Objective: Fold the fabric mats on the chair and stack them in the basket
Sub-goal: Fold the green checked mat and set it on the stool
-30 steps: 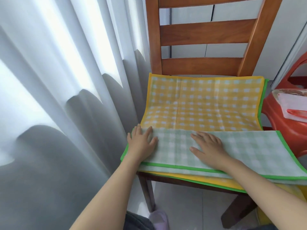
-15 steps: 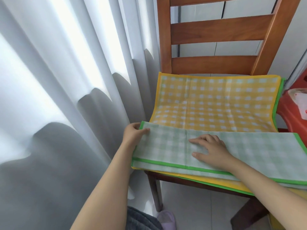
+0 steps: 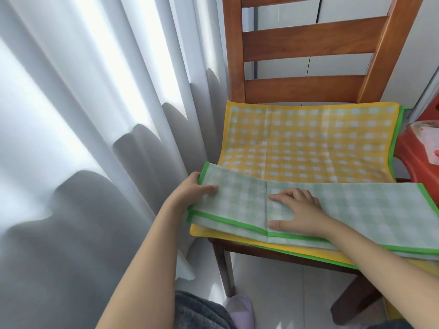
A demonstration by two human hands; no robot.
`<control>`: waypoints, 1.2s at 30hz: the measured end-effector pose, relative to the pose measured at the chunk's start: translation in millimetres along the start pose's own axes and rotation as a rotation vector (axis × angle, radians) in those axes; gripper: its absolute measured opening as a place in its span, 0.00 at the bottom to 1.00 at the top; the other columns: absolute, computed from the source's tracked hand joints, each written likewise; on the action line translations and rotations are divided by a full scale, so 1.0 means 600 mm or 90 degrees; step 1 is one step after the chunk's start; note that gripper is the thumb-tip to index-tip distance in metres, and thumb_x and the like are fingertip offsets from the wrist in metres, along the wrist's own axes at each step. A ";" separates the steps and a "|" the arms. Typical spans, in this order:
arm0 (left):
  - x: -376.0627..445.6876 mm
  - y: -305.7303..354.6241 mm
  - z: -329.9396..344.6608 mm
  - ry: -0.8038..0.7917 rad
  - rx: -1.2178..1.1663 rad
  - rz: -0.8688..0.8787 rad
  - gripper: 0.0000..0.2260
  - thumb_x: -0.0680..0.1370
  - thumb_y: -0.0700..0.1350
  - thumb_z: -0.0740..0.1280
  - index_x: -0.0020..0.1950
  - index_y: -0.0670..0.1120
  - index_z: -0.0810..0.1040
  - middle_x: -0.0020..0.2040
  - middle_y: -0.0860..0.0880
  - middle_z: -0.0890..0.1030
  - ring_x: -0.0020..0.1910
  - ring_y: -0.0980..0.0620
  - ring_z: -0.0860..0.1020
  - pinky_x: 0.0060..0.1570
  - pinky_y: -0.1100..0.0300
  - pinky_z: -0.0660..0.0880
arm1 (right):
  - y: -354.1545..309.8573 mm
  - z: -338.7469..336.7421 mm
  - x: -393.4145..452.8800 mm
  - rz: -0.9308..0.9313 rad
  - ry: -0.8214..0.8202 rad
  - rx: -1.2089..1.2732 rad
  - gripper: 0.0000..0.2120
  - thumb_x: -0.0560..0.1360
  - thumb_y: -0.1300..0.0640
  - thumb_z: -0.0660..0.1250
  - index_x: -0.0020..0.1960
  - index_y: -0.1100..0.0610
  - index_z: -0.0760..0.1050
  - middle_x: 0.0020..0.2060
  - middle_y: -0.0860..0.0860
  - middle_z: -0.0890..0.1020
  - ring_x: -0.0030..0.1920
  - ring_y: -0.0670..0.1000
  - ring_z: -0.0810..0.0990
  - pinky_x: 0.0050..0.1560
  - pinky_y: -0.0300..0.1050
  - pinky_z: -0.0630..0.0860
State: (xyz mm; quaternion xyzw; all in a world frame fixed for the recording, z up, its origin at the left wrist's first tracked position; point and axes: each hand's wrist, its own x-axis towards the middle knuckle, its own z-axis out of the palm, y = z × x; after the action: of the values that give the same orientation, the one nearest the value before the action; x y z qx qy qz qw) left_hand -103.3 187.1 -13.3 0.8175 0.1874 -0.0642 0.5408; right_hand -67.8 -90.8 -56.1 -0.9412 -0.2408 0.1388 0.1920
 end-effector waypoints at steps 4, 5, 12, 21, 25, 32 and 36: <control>-0.011 0.023 -0.009 -0.021 -0.079 0.049 0.28 0.71 0.44 0.75 0.69 0.49 0.68 0.56 0.46 0.81 0.49 0.46 0.83 0.51 0.49 0.80 | -0.006 0.004 -0.006 0.002 -0.022 -0.035 0.45 0.63 0.28 0.65 0.73 0.39 0.52 0.71 0.45 0.55 0.72 0.50 0.50 0.71 0.49 0.47; -0.015 0.029 -0.010 -0.030 -0.094 0.055 0.29 0.71 0.43 0.75 0.69 0.49 0.68 0.56 0.46 0.82 0.49 0.46 0.83 0.51 0.49 0.80 | -0.007 0.005 -0.009 0.001 -0.028 -0.035 0.45 0.63 0.29 0.66 0.74 0.39 0.51 0.72 0.45 0.54 0.73 0.50 0.49 0.72 0.49 0.47; -0.048 0.117 0.024 -0.113 -0.244 0.072 0.21 0.75 0.42 0.70 0.67 0.47 0.71 0.54 0.43 0.82 0.49 0.46 0.83 0.46 0.53 0.81 | -0.008 -0.015 -0.032 -0.013 -0.047 0.095 0.43 0.63 0.33 0.69 0.73 0.44 0.59 0.74 0.46 0.58 0.73 0.48 0.54 0.71 0.46 0.53; -0.070 0.196 0.191 -0.123 -0.136 0.111 0.27 0.72 0.51 0.73 0.68 0.47 0.69 0.51 0.45 0.80 0.49 0.45 0.80 0.48 0.54 0.79 | 0.045 -0.122 -0.105 0.178 0.199 0.624 0.10 0.78 0.58 0.62 0.56 0.57 0.78 0.45 0.53 0.84 0.44 0.51 0.82 0.44 0.42 0.77; -0.067 0.199 0.277 -0.125 -0.090 0.099 0.29 0.73 0.49 0.73 0.70 0.46 0.66 0.44 0.47 0.78 0.36 0.53 0.77 0.31 0.64 0.74 | 0.064 -0.141 -0.140 0.230 0.129 0.623 0.09 0.78 0.55 0.62 0.52 0.57 0.78 0.42 0.55 0.85 0.38 0.51 0.82 0.36 0.41 0.74; -0.032 0.150 0.379 -0.135 0.024 0.062 0.31 0.73 0.45 0.72 0.72 0.45 0.63 0.56 0.40 0.78 0.41 0.48 0.80 0.43 0.54 0.81 | 0.099 -0.120 -0.166 0.266 -0.068 0.464 0.06 0.76 0.56 0.62 0.46 0.56 0.76 0.38 0.52 0.85 0.36 0.49 0.81 0.29 0.36 0.71; -0.022 0.134 0.409 -0.128 0.058 0.054 0.34 0.72 0.50 0.73 0.72 0.45 0.61 0.61 0.38 0.75 0.38 0.49 0.82 0.31 0.62 0.80 | 0.106 -0.114 -0.172 0.259 -0.105 0.425 0.08 0.77 0.51 0.62 0.48 0.54 0.76 0.41 0.51 0.84 0.40 0.47 0.82 0.35 0.36 0.73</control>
State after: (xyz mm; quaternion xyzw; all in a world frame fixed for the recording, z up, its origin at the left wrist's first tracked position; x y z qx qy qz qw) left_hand -61.0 -66.7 -40.0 0.8379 0.0944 -0.1313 0.5213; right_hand -105.6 -215.0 -5.3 -0.8410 -0.0059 0.3200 0.4362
